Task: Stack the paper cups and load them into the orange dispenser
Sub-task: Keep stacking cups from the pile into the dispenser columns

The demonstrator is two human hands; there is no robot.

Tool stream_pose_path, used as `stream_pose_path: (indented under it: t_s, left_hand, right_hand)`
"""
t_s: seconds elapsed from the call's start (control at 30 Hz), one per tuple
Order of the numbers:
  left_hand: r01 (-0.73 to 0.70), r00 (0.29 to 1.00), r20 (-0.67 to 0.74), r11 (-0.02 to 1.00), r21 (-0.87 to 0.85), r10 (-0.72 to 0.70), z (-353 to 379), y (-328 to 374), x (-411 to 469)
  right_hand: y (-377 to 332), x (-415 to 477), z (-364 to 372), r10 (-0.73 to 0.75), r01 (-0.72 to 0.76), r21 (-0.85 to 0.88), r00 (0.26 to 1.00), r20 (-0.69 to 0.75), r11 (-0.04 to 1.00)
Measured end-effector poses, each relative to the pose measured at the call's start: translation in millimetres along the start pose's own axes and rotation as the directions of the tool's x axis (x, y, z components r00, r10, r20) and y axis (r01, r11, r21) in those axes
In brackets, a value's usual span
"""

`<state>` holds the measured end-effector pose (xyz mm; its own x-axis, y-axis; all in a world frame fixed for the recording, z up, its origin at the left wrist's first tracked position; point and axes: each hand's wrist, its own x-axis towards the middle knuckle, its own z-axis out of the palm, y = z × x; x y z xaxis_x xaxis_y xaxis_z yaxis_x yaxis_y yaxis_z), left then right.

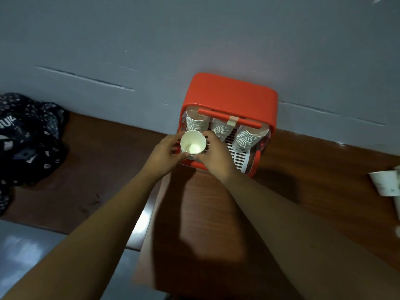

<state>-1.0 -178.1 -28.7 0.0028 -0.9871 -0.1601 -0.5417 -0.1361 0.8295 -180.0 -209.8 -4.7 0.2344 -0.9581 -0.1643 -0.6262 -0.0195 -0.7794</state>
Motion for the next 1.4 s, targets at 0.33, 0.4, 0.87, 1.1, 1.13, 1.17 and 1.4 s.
stream_pose_path:
  t_s: [0.33,0.4,0.87,1.1,1.13,1.17,1.4]
  left_hand:
    - [0.172,0.985,-0.041,0.972,0.162,-0.168,5.0,16.4,-35.0]
    - [0.121,0.986,0.08,0.96,0.253,-0.145,18.4,17.8,-48.4]
    - [-0.319,0.887,0.425,0.904,0.286,0.178,210.2,216.2,-78.1]
    - [-0.446,0.799,0.527,0.874,0.194,0.29,370.2,324.2,-130.0]
    - [-0.454,0.785,0.547,0.871,0.188,0.291,392.3,336.1,-138.4]
    - [-0.46,0.774,0.564,0.867,0.192,0.286,413.5,346.2,-145.3]
    - [-0.498,0.731,0.642,0.823,0.273,0.23,533.0,397.3,-171.2]
  right_hand:
    - [18.6,-55.1,-38.4,0.113,-0.111,-0.058,0.993,0.021,0.992]
    - [41.2,-80.1,-58.9,0.124,-0.127,-0.125,0.992,-0.031,0.984]
    - [199.0,-314.5,-283.8,0.441,-0.57,-0.184,0.768,-0.464,0.8]
    - [300.3,-446.8,-370.0,0.492,-0.663,-0.069,0.617,-0.614,0.745]
    - [310.2,-462.9,-377.5,0.51,-0.665,-0.029,0.599,-0.617,0.747]
    - [320.7,-476.5,-384.6,0.516,-0.659,0.015,0.574,-0.636,0.752]
    - [402.1,-535.4,-431.3,0.645,-0.706,0.197,0.449,-0.619,0.68]
